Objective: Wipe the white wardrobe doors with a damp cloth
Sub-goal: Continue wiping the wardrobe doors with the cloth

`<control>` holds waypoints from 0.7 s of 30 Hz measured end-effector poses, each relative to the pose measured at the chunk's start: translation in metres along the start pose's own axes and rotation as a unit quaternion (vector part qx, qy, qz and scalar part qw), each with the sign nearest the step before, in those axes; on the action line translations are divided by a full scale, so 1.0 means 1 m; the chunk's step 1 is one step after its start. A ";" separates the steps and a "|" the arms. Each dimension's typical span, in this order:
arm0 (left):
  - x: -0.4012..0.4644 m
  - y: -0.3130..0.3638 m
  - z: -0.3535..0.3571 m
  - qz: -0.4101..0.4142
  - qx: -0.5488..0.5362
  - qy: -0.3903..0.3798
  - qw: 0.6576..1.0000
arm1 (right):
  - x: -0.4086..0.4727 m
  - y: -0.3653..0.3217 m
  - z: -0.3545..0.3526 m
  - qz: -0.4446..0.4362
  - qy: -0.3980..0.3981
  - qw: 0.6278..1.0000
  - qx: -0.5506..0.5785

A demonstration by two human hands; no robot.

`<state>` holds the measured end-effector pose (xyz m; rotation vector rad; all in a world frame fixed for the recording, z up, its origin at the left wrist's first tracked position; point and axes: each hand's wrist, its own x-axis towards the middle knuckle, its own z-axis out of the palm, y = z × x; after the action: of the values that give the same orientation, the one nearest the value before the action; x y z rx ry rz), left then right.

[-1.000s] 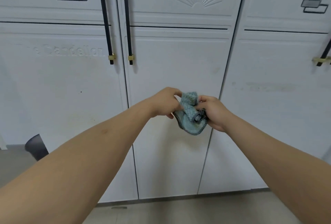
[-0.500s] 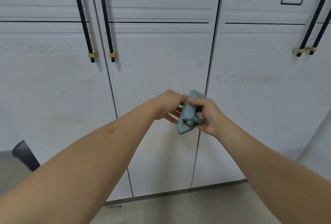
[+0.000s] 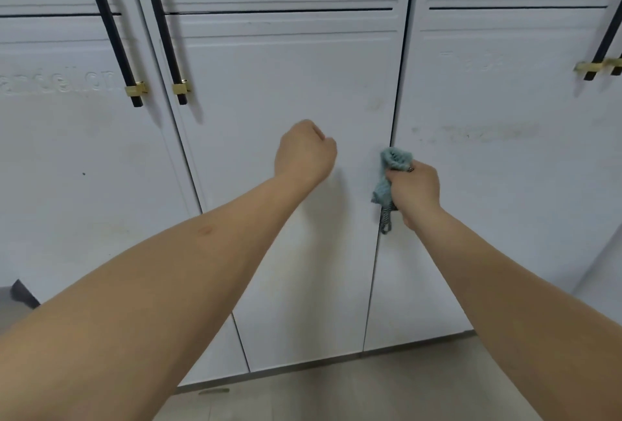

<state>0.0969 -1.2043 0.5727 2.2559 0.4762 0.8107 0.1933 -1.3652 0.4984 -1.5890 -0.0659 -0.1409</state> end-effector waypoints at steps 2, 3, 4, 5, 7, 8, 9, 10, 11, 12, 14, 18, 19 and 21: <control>0.007 -0.009 -0.011 0.012 0.032 0.045 0.998 | 0.017 0.004 0.008 -0.014 0.072 0.995 -0.071; 0.010 -0.015 -0.016 0.018 0.047 0.052 0.997 | 0.020 0.007 0.013 -0.037 0.086 0.990 -0.106; 0.013 -0.022 -0.020 0.023 0.059 0.057 0.996 | 0.022 0.011 0.019 -0.076 0.088 0.984 -0.136; 0.015 -0.030 -0.023 0.026 0.069 0.061 0.995 | 0.019 0.013 0.025 -0.111 0.090 0.978 -0.151; 0.017 -0.045 -0.030 0.039 0.090 0.072 0.993 | 0.014 0.021 0.034 -0.143 0.096 0.977 -0.128; 0.019 -0.054 -0.034 0.053 0.105 0.080 0.990 | 0.013 0.026 0.039 -0.148 0.103 0.977 -0.116; 0.019 -0.063 -0.039 0.070 0.121 0.089 0.986 | 0.009 0.029 0.043 -0.153 0.111 0.975 -0.114; 0.021 -0.071 -0.044 0.085 0.138 0.096 0.982 | 0.008 0.035 0.049 -0.161 0.116 0.973 -0.117; 0.021 -0.079 -0.051 0.095 0.154 0.102 0.978 | 0.004 0.039 0.056 -0.168 0.116 0.971 -0.126; 0.022 -0.087 -0.056 0.102 0.165 0.105 0.975 | 0.000 0.043 0.063 -0.177 0.115 0.968 -0.135; 0.026 -0.101 -0.066 0.112 0.170 0.105 0.973 | -0.010 0.052 0.081 -0.189 0.111 0.964 -0.150; 0.030 -0.121 -0.082 0.125 0.118 0.099 0.980 | -0.030 0.046 0.116 -0.178 0.121 0.971 -0.106; 0.030 -0.126 -0.088 0.128 0.099 0.097 0.982 | -0.036 0.039 0.126 -0.183 0.117 0.972 -0.087; 0.034 -0.137 -0.103 0.137 0.063 0.091 0.984 | -0.050 0.021 0.149 -0.204 0.105 0.972 -0.052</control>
<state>0.0390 -1.0415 0.5485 2.4098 0.3106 1.1616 0.1538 -1.2149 0.4681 -1.6399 -0.2234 -0.6411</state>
